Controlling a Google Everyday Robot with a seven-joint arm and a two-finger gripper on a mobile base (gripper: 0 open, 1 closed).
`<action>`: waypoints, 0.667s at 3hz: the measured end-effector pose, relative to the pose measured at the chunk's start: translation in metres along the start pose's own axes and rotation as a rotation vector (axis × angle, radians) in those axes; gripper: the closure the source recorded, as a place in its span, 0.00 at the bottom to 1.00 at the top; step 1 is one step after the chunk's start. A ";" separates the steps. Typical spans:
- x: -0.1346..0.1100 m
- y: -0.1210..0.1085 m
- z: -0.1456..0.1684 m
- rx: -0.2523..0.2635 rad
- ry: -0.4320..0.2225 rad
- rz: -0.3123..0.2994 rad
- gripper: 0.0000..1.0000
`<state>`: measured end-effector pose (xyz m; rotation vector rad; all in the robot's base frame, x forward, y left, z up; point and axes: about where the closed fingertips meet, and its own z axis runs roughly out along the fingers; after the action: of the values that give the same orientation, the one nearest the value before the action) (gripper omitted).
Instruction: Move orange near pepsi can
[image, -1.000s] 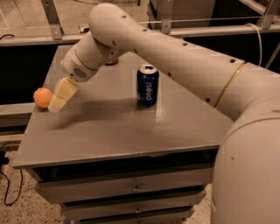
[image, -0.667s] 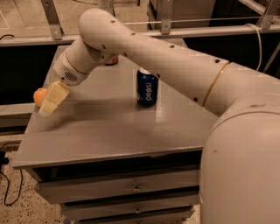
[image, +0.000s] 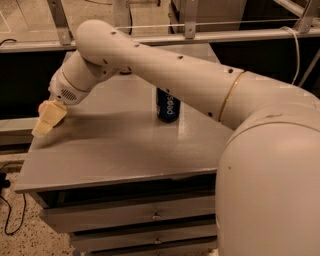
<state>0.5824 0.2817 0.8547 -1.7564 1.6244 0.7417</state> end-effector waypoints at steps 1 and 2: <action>0.002 -0.002 0.005 0.022 0.009 0.018 0.35; 0.003 -0.005 0.003 0.045 0.011 0.030 0.58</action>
Offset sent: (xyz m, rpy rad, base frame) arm 0.0116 -0.0064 0.0000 -0.0040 -0.0174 -0.0938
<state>0.5878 0.2818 0.8511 -1.7106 1.6654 0.7052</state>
